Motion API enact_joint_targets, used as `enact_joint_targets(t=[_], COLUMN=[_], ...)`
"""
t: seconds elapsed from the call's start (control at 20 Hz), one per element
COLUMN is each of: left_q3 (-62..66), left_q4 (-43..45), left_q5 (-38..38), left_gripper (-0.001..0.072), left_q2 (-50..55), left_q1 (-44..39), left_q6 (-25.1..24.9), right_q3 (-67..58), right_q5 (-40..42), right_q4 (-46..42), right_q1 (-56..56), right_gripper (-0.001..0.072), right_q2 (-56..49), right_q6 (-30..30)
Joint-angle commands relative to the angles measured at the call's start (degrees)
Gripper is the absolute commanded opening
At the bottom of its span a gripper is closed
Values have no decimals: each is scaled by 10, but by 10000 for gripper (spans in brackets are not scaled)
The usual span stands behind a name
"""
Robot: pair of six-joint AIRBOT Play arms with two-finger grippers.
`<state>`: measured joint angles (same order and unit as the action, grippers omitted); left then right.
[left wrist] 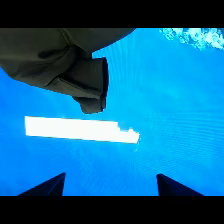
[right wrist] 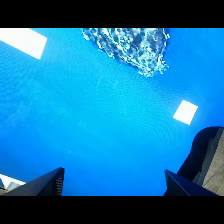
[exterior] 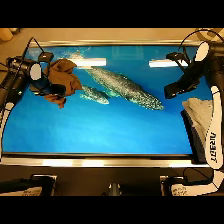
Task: Fold the shirts.
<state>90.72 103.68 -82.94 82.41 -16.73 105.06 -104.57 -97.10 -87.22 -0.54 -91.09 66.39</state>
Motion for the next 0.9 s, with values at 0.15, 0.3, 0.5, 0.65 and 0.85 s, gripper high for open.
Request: enact_joint_targets(t=[0.15, 0.3, 0.5, 0.65, 0.85], left_q3=[0, 0, 0, 0, 0], left_q4=[0, 0, 0, 0, -2], left_q5=[0, 0, 0, 2, 135], left_gripper=[673, 673, 673, 673, 673], left_q2=[0, 0, 0, 0, 16], left_q1=[0, 0, 0, 0, 1], left_q6=[0, 0, 0, 0, 0], right_q3=[-1, -1, -1, -1, -1], right_q5=[0, 0, 0, 0, 45], right_q4=[0, 0, 0, 0, 0], right_q1=[0, 0, 0, 0, 0], right_gripper=[689, 689, 689, 689, 689], right_q2=[0, 0, 0, 0, 0], right_q6=[0, 0, 0, 0, 0])
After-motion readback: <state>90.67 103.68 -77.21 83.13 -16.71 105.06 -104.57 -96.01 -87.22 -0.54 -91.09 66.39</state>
